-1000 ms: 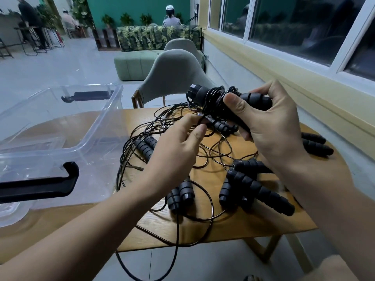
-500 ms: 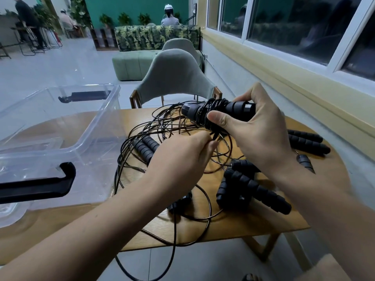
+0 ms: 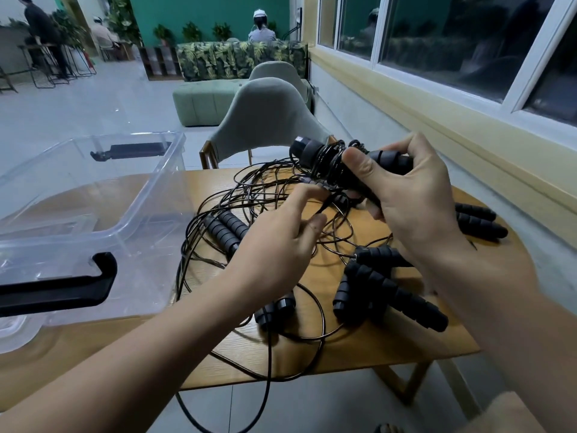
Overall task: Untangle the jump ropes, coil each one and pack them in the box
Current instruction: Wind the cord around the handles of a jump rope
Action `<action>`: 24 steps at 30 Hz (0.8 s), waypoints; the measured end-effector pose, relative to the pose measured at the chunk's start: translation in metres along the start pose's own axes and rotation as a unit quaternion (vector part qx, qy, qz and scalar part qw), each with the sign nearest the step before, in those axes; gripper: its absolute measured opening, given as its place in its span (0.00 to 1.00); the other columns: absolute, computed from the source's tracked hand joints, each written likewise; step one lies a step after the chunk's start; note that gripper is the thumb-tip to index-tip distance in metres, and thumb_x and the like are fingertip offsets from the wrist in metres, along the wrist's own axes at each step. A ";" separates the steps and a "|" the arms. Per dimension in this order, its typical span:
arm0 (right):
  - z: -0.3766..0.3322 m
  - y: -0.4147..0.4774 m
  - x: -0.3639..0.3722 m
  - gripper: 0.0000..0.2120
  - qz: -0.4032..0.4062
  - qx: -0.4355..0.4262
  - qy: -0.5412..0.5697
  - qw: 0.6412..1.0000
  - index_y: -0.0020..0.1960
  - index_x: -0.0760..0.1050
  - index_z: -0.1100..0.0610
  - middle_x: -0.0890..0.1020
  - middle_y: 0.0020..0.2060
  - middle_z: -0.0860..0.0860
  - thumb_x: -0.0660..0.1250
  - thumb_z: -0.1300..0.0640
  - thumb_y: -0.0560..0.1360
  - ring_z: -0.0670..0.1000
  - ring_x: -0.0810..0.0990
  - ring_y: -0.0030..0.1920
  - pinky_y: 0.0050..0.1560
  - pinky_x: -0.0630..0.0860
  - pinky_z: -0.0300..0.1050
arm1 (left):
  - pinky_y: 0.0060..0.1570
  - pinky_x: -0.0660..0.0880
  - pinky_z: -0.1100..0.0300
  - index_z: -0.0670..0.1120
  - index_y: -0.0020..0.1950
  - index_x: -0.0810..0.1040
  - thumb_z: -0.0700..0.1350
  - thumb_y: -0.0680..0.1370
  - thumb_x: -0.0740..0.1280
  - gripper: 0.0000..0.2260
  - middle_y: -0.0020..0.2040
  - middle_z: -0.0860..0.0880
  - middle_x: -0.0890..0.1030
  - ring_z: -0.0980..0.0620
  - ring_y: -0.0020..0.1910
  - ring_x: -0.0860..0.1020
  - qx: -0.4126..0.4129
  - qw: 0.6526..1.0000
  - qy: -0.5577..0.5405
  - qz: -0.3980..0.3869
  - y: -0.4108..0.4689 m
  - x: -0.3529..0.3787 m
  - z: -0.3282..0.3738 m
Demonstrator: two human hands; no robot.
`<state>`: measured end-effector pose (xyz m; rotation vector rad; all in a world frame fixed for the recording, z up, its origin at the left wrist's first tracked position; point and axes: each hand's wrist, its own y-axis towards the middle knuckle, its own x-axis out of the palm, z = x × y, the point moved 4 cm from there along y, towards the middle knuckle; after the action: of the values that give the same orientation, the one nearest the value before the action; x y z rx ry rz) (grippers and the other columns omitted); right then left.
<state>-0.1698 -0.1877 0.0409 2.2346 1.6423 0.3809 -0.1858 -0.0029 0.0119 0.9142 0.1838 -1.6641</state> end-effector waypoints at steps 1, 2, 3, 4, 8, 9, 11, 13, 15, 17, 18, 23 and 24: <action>0.003 0.001 -0.001 0.21 0.004 0.030 0.047 0.998 0.49 0.70 0.55 0.82 0.36 0.51 0.81 0.47 0.74 0.62 0.84 0.34 0.24 0.70 0.44 | 0.31 0.69 0.60 0.62 0.74 0.68 0.50 0.87 0.62 0.16 0.28 0.55 0.79 0.56 0.27 0.75 -0.002 1.000 -0.015 0.002 -0.001 0.000 0.000; 0.005 0.002 0.000 0.20 0.006 0.057 0.090 0.994 0.49 0.69 0.55 0.81 0.35 0.52 0.80 0.49 0.74 0.59 0.84 0.33 0.23 0.68 0.43 | 0.33 0.73 0.56 0.63 0.76 0.66 0.50 0.87 0.62 0.18 0.29 0.52 0.80 0.55 0.27 0.77 -0.003 1.000 -0.022 -0.002 -0.001 0.001 -0.001; 0.007 0.003 0.000 0.20 0.004 0.075 0.122 0.990 0.48 0.69 0.55 0.80 0.36 0.54 0.79 0.50 0.74 0.57 0.83 0.32 0.22 0.66 0.42 | 0.36 0.77 0.54 0.64 0.78 0.63 0.50 0.87 0.61 0.21 0.30 0.50 0.82 0.54 0.28 0.79 -0.007 1.000 -0.023 -0.016 -0.002 0.003 -0.001; 0.009 0.003 0.002 0.20 0.000 0.088 0.144 0.986 0.48 0.68 0.55 0.79 0.37 0.57 0.79 0.51 0.74 0.56 0.82 0.31 0.22 0.64 0.41 | 0.38 0.79 0.54 0.66 0.80 0.61 0.50 0.87 0.61 0.22 0.30 0.49 0.82 0.53 0.29 0.81 -0.016 0.999 -0.025 -0.037 -0.002 0.006 -0.002; 0.012 0.002 0.006 0.22 -0.016 0.098 0.163 0.982 0.48 0.68 0.56 0.78 0.39 0.59 0.80 0.49 0.71 0.55 0.82 0.32 0.21 0.64 0.41 | 0.35 0.77 0.62 0.67 0.80 0.60 0.49 0.88 0.59 0.23 0.29 0.58 0.83 0.50 0.29 0.85 -0.073 0.989 -0.060 -0.116 -0.002 0.013 -0.007; 0.013 0.002 0.007 0.22 -0.021 0.095 0.161 0.982 0.48 0.68 0.56 0.78 0.38 0.58 0.80 0.49 0.71 0.56 0.82 0.32 0.21 0.64 0.41 | 0.33 0.76 0.63 0.66 0.80 0.61 0.48 0.88 0.59 0.23 0.28 0.60 0.81 0.48 0.30 0.86 -0.084 0.985 -0.077 -0.128 -0.001 0.013 -0.008; 0.012 0.001 0.009 0.23 -0.031 0.092 0.156 0.983 0.49 0.67 0.56 0.79 0.37 0.56 0.80 0.49 0.71 0.56 0.82 0.32 0.21 0.63 0.41 | 0.30 0.74 0.64 0.63 0.78 0.65 0.45 0.88 0.58 0.20 0.25 0.56 0.78 0.43 0.31 0.86 -0.103 0.977 -0.114 -0.147 -0.001 0.012 -0.011; 0.012 0.000 0.010 0.22 -0.038 0.096 0.146 0.984 0.49 0.68 0.56 0.80 0.38 0.58 0.80 0.49 0.72 0.55 0.82 0.31 0.20 0.63 0.42 | 0.30 0.72 0.63 0.59 0.73 0.68 0.45 0.88 0.59 0.15 0.25 0.49 0.75 0.41 0.33 0.87 -0.117 0.969 -0.134 -0.172 -0.002 0.010 -0.012; 0.011 -0.001 0.010 0.20 -0.044 0.099 0.139 0.984 0.48 0.68 0.56 0.81 0.39 0.60 0.79 0.50 0.74 0.53 0.81 0.29 0.20 0.64 0.42 | 0.33 0.71 0.61 0.56 0.68 0.71 0.45 0.88 0.59 0.10 0.27 0.47 0.75 0.40 0.36 0.87 -0.132 0.959 -0.164 -0.191 -0.003 0.009 -0.014; 0.009 -0.002 0.011 0.19 -0.050 0.097 0.139 0.984 0.49 0.68 0.56 0.81 0.39 0.60 0.78 0.51 0.74 0.52 0.81 0.29 0.20 0.64 0.42 | 0.38 0.73 0.57 0.52 0.65 0.73 0.43 0.88 0.61 0.07 0.31 0.45 0.78 0.40 0.38 0.86 -0.145 0.943 -0.226 -0.194 -0.004 0.008 -0.017; 0.008 -0.003 0.012 0.20 -0.054 0.095 0.138 0.984 0.49 0.68 0.56 0.80 0.39 0.60 0.78 0.50 0.73 0.53 0.81 0.29 0.20 0.64 0.42 | 0.40 0.74 0.55 0.49 0.64 0.73 0.42 0.87 0.61 0.07 0.33 0.45 0.79 0.39 0.39 0.86 -0.147 0.937 -0.252 -0.192 -0.004 0.007 -0.018; 0.005 -0.007 0.017 0.20 -0.057 0.073 0.121 0.988 0.50 0.70 0.57 0.80 0.40 0.60 0.79 0.49 0.71 0.53 0.82 0.30 0.20 0.65 0.41 | 0.45 0.70 0.49 0.42 0.58 0.71 0.40 0.85 0.62 0.03 0.37 0.42 0.77 0.36 0.44 0.84 -0.160 0.915 -0.327 -0.173 -0.004 0.008 -0.018; 0.005 -0.007 0.017 0.20 -0.053 0.072 0.124 0.988 0.50 0.70 0.57 0.80 0.40 0.61 0.79 0.50 0.72 0.53 0.82 0.30 0.20 0.65 0.41 | 0.46 0.69 0.48 0.42 0.57 0.71 0.40 0.85 0.63 0.03 0.38 0.42 0.77 0.37 0.45 0.84 -0.164 0.911 -0.339 -0.169 -0.005 0.007 -0.020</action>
<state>-0.1691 -0.1703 0.0333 2.2641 1.9639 0.5492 -0.1811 0.0046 -0.0085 0.0166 0.1407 -2.0944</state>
